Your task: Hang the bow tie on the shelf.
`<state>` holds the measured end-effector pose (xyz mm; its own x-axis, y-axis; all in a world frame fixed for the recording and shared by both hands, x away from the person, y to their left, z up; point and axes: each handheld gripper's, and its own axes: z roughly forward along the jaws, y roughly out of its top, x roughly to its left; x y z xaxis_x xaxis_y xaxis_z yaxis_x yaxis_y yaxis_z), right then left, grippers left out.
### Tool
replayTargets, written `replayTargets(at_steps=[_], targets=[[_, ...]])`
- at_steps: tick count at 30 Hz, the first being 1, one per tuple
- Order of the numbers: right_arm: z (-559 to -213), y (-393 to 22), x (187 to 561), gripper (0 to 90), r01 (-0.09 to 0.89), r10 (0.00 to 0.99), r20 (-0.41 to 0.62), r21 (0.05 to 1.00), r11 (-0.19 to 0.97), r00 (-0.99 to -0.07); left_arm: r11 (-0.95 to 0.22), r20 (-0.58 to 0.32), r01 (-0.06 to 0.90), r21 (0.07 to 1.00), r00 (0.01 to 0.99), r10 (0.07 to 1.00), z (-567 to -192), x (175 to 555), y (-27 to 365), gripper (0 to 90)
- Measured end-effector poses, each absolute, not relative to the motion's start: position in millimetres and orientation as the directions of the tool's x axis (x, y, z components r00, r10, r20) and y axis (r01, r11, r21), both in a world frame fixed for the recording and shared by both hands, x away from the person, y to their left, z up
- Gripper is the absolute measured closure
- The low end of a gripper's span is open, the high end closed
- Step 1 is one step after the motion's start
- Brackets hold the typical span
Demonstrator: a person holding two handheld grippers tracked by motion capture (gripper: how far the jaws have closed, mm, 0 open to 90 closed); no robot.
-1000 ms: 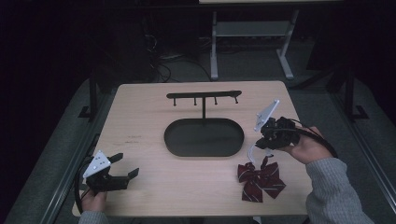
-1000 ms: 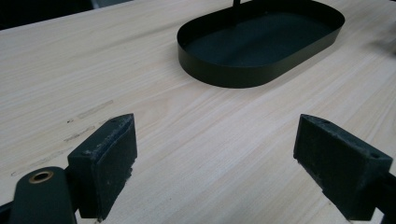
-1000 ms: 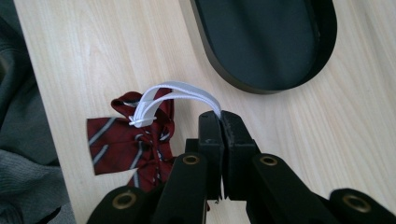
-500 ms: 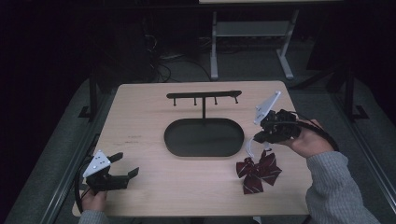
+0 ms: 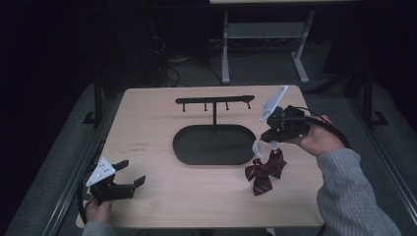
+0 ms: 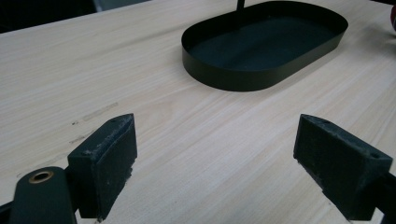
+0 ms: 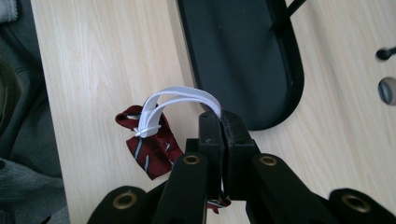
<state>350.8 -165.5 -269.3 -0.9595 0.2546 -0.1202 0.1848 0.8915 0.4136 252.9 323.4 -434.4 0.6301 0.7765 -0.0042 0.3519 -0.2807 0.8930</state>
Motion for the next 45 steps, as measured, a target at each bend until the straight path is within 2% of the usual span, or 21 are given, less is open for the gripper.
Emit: replayTargets(at_steps=[45], targets=[[-234.0,-118.7,401.5,87.4,0.135,0.19,-0.095,0.413,0.901,-0.977,-0.274,-0.011,0.353,0.895,0.631,0.776,-434.0,253.9,325.5,13.1]])
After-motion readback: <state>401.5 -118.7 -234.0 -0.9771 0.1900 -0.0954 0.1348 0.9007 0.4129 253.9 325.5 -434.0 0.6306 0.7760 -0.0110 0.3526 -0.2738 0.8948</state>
